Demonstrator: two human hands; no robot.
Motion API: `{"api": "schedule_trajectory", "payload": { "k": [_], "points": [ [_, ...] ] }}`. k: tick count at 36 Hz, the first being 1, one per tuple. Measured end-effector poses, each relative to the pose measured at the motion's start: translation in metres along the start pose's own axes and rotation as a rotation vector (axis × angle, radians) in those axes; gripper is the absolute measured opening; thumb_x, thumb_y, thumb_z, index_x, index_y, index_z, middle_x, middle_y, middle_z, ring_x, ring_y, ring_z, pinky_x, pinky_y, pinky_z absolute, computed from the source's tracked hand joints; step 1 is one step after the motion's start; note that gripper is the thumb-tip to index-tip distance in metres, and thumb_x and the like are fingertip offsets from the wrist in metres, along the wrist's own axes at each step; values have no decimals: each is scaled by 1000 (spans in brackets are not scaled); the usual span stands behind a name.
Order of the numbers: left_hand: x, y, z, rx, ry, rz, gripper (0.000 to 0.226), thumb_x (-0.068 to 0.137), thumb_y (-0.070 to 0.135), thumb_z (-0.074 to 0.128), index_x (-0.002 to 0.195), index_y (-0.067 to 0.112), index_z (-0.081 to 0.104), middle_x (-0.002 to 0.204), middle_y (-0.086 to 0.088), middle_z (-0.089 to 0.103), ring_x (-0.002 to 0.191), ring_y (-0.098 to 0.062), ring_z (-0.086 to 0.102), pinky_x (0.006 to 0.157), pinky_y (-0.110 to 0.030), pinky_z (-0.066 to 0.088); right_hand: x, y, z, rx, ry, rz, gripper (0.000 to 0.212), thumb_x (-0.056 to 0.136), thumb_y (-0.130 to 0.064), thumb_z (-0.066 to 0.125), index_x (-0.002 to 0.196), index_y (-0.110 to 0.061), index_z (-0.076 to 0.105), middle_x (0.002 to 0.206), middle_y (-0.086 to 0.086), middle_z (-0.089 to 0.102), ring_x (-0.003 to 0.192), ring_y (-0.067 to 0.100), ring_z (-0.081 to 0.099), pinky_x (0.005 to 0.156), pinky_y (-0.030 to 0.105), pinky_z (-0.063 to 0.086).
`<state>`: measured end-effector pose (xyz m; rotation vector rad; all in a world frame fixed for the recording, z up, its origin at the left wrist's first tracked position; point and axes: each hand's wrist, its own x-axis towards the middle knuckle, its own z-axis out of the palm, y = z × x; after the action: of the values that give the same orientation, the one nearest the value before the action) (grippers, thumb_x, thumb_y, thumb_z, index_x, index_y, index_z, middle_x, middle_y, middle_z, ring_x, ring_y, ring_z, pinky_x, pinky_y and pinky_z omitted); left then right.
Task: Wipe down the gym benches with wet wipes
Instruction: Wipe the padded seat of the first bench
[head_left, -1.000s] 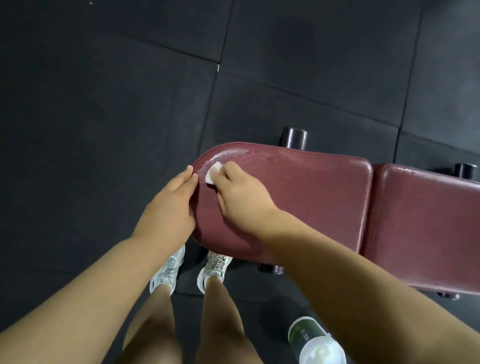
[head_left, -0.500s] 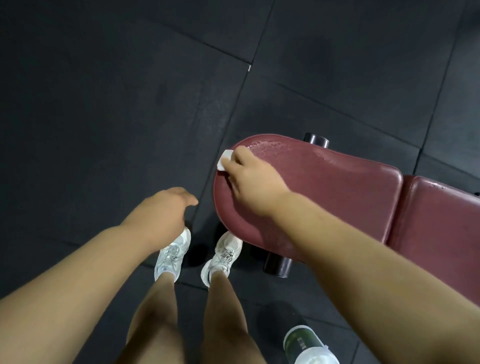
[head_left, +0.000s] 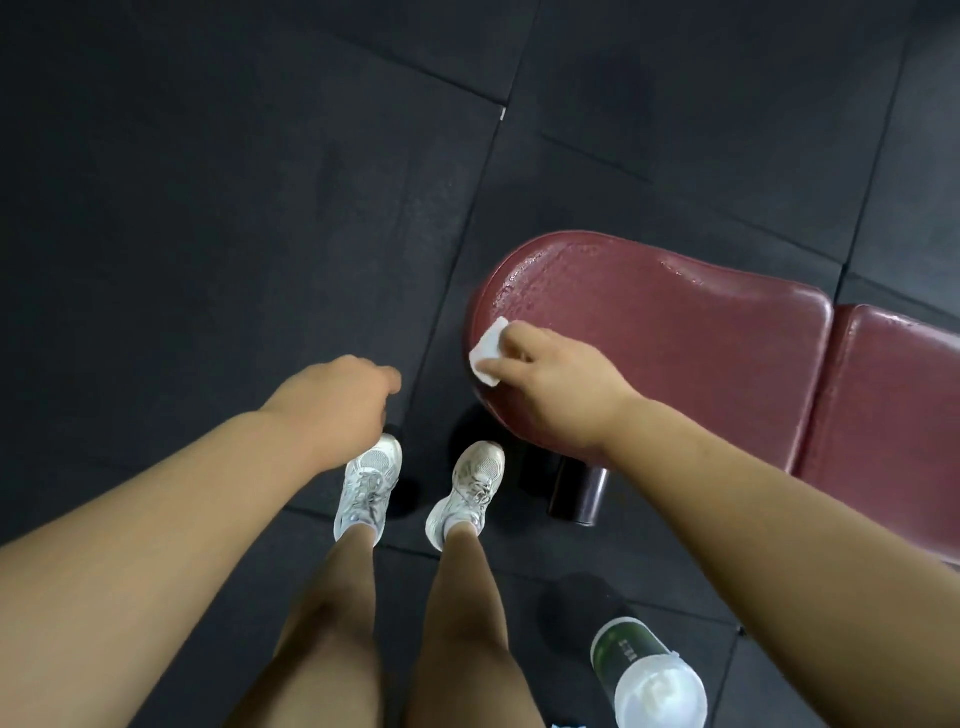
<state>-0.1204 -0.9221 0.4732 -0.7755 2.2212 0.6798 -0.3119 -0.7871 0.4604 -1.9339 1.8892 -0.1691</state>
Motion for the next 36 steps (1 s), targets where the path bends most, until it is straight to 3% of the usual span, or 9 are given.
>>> {"api": "schedule_trajectory", "payload": {
  "k": [5, 9, 12, 18, 25, 32, 36],
  "points": [
    [0, 4, 1, 9, 8, 17, 28, 94, 24, 41, 119, 26, 54, 116, -1, 58, 99, -26, 58, 80, -36, 51, -21, -3, 13, 122, 270, 457, 35, 70, 1, 59, 102, -7, 70, 89, 14, 58, 61, 34, 56, 47, 37, 51],
    [1, 7, 5, 6, -20, 46, 29, 95, 26, 39, 121, 28, 53, 117, 1, 57, 102, -24, 57, 82, -38, 50, -59, -27, 38, 100, 120, 280, 48, 69, -7, 38, 111, -7, 63, 85, 9, 56, 57, 31, 50, 38, 35, 45],
    [2, 11, 6, 20, -33, 76, 29, 96, 27, 38, 121, 28, 53, 117, 1, 57, 102, -24, 57, 82, -38, 50, -72, -22, 33, 32, 73, 150, 52, 66, -8, 39, 112, -13, 62, 85, 6, 56, 59, 28, 53, 39, 28, 45],
    [4, 22, 4, 0, -32, 112, 28, 96, 28, 38, 118, 28, 55, 115, 3, 56, 101, -23, 56, 81, -36, 48, -87, -10, 28, -9, 325, 555, 45, 72, -13, 37, 100, -13, 72, 80, 9, 59, 57, 29, 54, 41, 31, 47],
    [8, 28, -5, -9, -4, 126, 25, 96, 37, 41, 112, 28, 57, 110, 5, 58, 98, -20, 57, 81, -37, 49, -102, -24, 36, 9, 191, 418, 38, 73, -10, 43, 98, -8, 71, 75, 7, 55, 57, 28, 49, 49, 33, 47],
    [16, 28, -20, -77, 58, 104, 24, 95, 39, 43, 108, 28, 59, 104, 6, 58, 94, -19, 57, 79, -36, 49, -69, -1, -8, -5, 304, 484, 33, 78, -16, 44, 94, -11, 73, 78, 10, 55, 64, 28, 50, 54, 30, 45],
    [19, 22, -27, -95, 95, 68, 22, 95, 39, 44, 106, 28, 59, 101, 7, 58, 91, -18, 58, 76, -35, 50, -20, 13, -35, 0, 253, 455, 29, 72, -1, 62, 98, -9, 71, 83, 15, 52, 66, 31, 52, 49, 32, 47]
  ]
}}
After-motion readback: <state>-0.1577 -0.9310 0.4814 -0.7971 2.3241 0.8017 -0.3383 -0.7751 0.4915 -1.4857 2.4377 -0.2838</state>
